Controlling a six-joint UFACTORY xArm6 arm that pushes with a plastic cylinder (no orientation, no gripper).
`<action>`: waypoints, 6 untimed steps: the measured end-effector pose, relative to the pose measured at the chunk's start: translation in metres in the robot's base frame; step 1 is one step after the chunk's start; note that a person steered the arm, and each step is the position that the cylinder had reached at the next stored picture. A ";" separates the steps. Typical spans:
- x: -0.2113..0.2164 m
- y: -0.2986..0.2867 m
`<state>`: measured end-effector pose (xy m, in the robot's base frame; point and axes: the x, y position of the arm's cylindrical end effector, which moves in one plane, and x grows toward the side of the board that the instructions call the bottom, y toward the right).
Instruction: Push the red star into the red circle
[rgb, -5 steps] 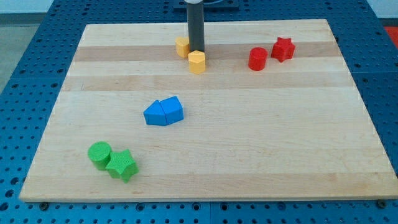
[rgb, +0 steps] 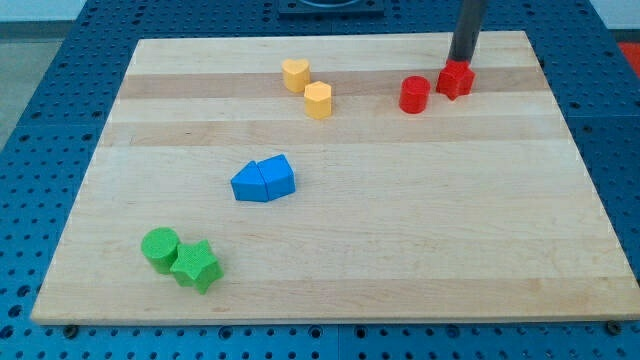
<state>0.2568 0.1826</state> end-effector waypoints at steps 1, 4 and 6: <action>0.029 -0.008; 0.033 0.064; 0.036 0.072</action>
<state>0.2928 0.2551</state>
